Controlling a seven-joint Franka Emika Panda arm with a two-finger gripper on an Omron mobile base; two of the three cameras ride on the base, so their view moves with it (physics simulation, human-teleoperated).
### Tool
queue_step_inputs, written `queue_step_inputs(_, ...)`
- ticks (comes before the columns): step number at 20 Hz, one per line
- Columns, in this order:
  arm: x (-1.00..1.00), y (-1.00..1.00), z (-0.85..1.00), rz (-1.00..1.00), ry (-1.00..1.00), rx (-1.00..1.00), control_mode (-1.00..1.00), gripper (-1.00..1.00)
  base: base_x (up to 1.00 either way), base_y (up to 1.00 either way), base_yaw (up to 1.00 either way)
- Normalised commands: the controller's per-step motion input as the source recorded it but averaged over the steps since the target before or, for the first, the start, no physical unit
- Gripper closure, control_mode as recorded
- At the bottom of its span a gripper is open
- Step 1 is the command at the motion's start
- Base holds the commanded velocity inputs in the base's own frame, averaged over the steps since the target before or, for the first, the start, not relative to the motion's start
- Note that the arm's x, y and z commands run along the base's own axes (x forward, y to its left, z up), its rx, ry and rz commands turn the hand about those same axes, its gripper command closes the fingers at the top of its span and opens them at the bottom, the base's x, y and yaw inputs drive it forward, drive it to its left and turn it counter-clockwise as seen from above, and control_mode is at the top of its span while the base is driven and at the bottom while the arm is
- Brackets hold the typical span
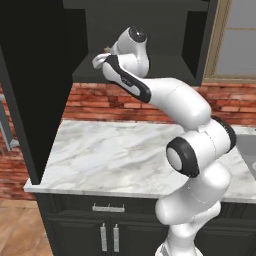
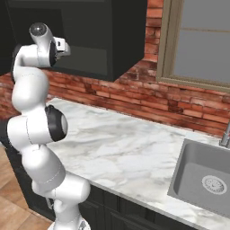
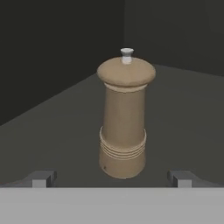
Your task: Take 2 condiments from the cabinet and move them on the counter near the stove.Make sure the condiments are lined up with each other, next to each other.
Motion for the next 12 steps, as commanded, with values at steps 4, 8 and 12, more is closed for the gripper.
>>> queue_step_inputs(4, 0.33, 0.07, -0.05, 0.00, 0.00, 0.00, -1.00, -1.00, 0.00, 0.00, 0.00)
queue_step_inputs(8, 0.33, 0.01, -0.03, 0.00, 0.00, 0.00, -1.00, -1.00, 0.00, 0.00, 0.00)
queue_step_inputs(12, 0.27, 0.00, 0.00, 0.00, 0.00, 0.00, -1.00, -1.00, 0.00, 0.00, 0.00)
